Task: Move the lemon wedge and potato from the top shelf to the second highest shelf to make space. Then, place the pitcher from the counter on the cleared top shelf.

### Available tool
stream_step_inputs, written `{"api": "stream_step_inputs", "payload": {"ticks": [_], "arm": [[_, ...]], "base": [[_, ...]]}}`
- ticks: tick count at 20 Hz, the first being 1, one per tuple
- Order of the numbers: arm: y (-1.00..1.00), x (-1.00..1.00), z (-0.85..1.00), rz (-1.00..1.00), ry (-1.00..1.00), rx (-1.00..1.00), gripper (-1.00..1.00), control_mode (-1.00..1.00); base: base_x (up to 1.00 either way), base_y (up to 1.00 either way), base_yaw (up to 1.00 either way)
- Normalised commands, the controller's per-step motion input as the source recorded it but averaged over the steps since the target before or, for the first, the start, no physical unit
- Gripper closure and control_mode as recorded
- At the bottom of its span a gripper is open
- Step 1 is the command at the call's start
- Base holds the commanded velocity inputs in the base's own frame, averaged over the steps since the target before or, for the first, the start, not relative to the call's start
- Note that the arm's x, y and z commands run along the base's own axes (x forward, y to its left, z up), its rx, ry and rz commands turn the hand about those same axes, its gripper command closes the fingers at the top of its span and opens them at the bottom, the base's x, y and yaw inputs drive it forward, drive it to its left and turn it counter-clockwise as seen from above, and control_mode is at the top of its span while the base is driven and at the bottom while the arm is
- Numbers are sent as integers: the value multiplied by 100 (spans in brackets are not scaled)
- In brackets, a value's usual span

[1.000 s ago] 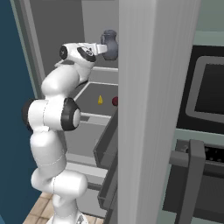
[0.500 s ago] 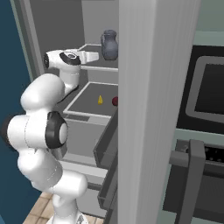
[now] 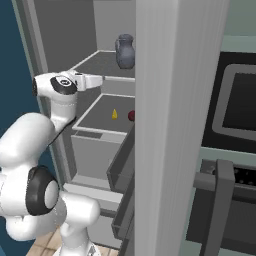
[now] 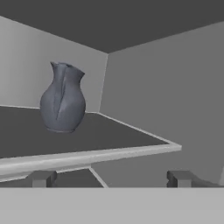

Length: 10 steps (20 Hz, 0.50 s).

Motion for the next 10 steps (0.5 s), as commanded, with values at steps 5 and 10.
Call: {"api": "stream_step_inputs", "payload": {"ticks": [5, 10], "arm": [[6, -100, -13, -2, 0, 4, -100, -100], [19, -100, -20, -2, 0, 5, -100, -100]], "base": [[0, 0, 0], [0, 0, 0]]}}
